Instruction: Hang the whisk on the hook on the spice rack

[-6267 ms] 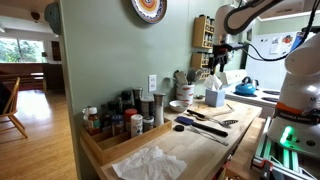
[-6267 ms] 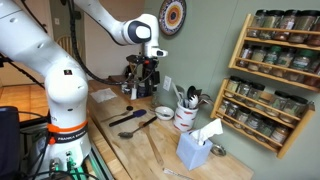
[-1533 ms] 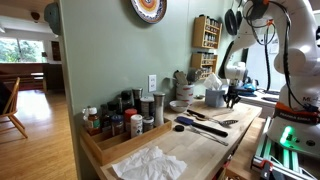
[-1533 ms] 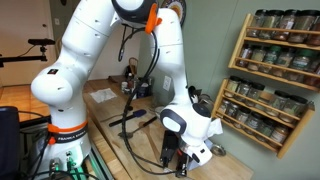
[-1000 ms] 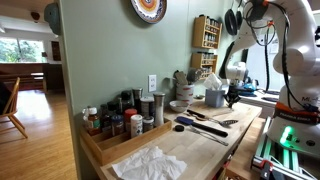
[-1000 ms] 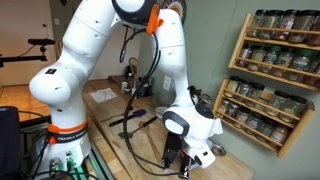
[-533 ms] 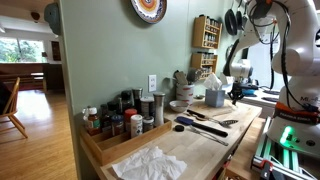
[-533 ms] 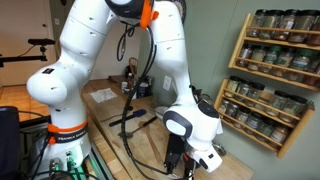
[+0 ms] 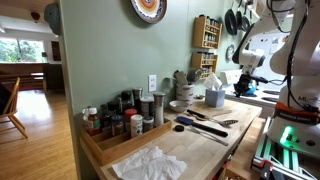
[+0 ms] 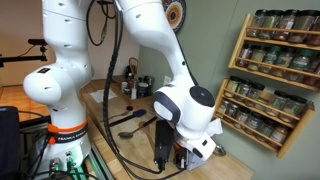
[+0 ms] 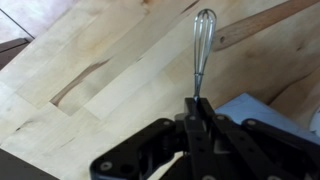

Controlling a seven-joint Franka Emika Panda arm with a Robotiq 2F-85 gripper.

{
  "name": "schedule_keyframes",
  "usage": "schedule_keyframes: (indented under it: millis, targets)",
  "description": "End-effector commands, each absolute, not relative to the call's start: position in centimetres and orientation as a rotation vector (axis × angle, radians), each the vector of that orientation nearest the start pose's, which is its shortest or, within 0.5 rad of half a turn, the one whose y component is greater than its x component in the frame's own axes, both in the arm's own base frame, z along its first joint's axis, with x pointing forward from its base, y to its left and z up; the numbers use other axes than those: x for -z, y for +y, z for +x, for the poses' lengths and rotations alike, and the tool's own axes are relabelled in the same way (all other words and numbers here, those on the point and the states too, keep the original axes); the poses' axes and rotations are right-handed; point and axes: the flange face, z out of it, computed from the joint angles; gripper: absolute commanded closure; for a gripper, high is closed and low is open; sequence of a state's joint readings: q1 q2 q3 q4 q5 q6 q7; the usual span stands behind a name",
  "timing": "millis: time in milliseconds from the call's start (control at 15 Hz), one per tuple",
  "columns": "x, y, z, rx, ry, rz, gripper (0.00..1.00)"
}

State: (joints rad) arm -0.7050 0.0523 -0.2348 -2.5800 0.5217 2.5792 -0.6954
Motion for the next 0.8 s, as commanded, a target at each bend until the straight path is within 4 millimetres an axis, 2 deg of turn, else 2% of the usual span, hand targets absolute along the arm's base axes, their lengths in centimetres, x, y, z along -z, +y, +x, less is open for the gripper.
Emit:
schedule_keyframes:
  millis: [0, 200, 400, 467, 533, 733]
  targets:
    - [-27.4, -32.5, 21.8, 0.359, 0.832, -2.673, 0.98]
    - [-30.2, -31.1, 20.1, 0.49, 0.741, -2.607, 0.98]
    - [-32.6, -29.3, 19.5, 0.563, 0.674, -2.517, 0.98]
    - [-33.2, -28.4, 19.6, 0.588, 0.659, -2.489, 0.98]
    - [-34.8, -29.5, 20.6, 0.614, 0.649, -2.468, 0.98]
    - [-37.3, -27.7, 22.5, 0.687, 0.668, -2.368, 0.98]
